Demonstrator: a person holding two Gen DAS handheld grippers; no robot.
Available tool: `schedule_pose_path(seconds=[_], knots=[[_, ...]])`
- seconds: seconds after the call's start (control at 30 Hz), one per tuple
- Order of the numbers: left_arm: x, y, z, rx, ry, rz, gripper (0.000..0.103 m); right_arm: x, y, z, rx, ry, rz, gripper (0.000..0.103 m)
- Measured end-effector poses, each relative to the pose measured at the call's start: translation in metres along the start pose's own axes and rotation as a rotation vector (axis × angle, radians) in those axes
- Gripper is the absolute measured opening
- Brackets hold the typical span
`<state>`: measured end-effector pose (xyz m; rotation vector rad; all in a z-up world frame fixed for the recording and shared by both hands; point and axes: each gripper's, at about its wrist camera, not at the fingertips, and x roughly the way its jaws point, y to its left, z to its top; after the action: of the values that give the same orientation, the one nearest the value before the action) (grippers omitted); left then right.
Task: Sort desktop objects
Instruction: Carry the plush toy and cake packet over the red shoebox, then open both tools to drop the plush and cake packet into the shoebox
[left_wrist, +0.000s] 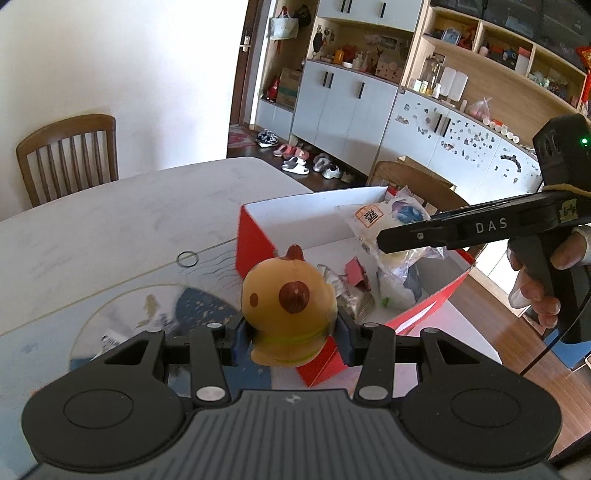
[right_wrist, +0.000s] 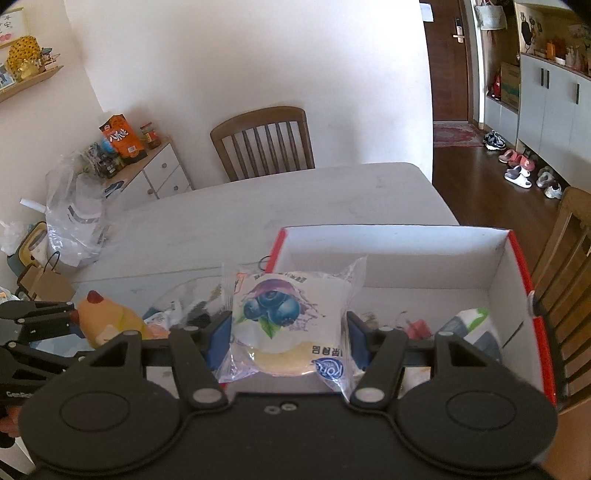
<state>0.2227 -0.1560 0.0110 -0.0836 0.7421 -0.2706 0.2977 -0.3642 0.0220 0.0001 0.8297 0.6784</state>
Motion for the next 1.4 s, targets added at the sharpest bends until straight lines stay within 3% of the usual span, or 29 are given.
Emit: schedule_pose_path(seconds=[0.27, 0.57, 1.07, 1.4], knots=[[0.030, -0.025, 0.018, 0.019, 0.019, -0.008, 0.045, -0.003, -0.042, 0.003, 0.014, 0.001, -0.026, 0.062], [0.087, -0.050, 0.039, 0.064, 0.104, -0.037, 0.045, 0.010, -0.085, 0.004, 0.049, 0.030, -0.066, 0.062], [0.172, -0.050, 0.057, 0.035, 0.301, 0.011, 0.045, 0.075, -0.099, 0.025, -0.010, 0.125, -0.078, 0.062], [0.198, -0.053, 0.059, 0.088, 0.360, 0.046, 0.045, 0.106, -0.106, 0.031, 0.026, 0.182, -0.077, 0.062]])
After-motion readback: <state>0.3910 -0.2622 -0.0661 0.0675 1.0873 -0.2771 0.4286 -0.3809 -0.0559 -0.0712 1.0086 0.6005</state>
